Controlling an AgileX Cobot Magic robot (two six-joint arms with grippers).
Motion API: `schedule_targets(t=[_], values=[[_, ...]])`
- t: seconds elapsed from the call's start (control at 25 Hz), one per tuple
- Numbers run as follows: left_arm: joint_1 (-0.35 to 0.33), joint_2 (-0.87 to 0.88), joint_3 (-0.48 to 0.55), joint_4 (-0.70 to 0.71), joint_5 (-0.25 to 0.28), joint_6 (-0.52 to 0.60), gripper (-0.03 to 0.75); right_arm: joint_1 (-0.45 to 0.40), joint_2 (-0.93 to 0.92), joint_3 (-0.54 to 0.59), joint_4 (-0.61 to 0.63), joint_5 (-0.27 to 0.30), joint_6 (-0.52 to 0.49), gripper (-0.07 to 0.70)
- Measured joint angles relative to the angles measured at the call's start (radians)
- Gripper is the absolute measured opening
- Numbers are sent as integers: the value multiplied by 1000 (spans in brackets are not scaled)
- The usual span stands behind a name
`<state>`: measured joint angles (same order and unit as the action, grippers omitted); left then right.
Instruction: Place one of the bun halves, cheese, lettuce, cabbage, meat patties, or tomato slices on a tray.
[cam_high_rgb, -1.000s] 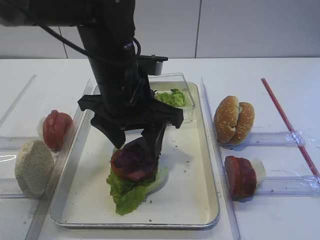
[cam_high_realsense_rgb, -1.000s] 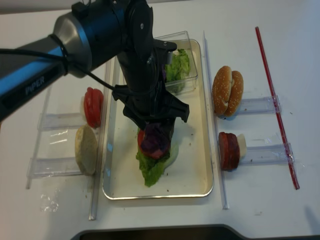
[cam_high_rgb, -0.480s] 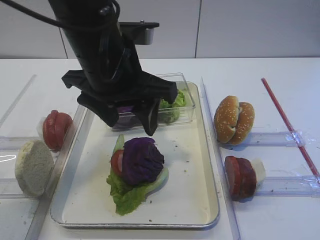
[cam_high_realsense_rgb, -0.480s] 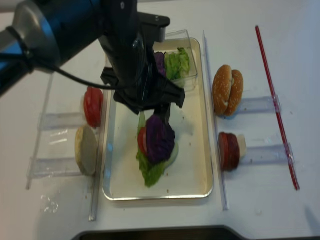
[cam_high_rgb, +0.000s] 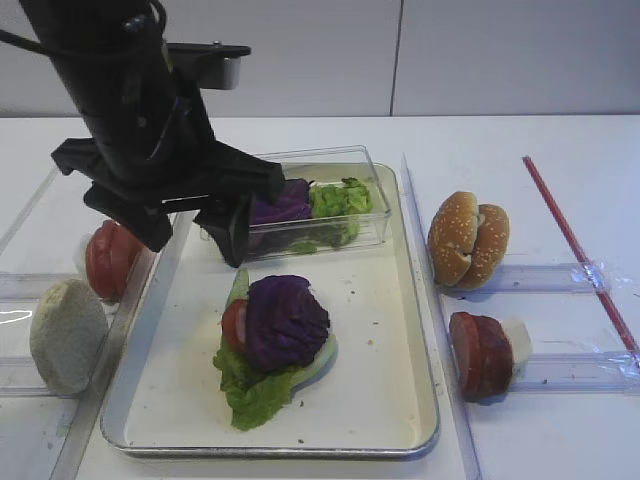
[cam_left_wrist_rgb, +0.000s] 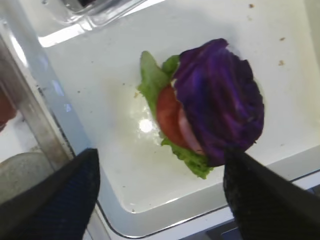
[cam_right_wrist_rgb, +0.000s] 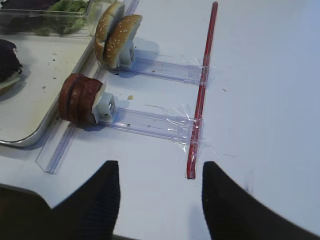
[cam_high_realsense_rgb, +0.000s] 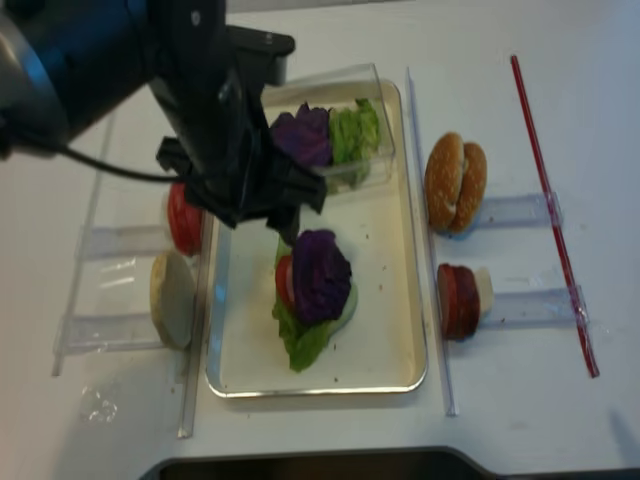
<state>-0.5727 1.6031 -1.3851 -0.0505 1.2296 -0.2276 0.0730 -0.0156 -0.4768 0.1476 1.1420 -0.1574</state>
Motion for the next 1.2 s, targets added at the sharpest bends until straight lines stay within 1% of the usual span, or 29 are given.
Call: schedule_targets(t=[0.2,0.36,0.48,0.72,0.84,0.92,1.2], values=[[67,-49,36,37,0,0,493,0,0,0,0,0,0,393],[135,-100,82,56,0,14,493,0,0,0,0,0,0,393],[191,-145,117,82,0,23,493,0,0,0,0,0,-2,393],[326,-257,205,90,0,56,493,0,0,0,0,0,-2,393],[373,-333,263,98,2,65,493,0,0,0,0,0,-4,393],[386,-381,293,109,4,67,493,0,0,0,0,0,-1,393],[390,-553,384,117,10,71,493,0,0,0,0,-2,7,393]])
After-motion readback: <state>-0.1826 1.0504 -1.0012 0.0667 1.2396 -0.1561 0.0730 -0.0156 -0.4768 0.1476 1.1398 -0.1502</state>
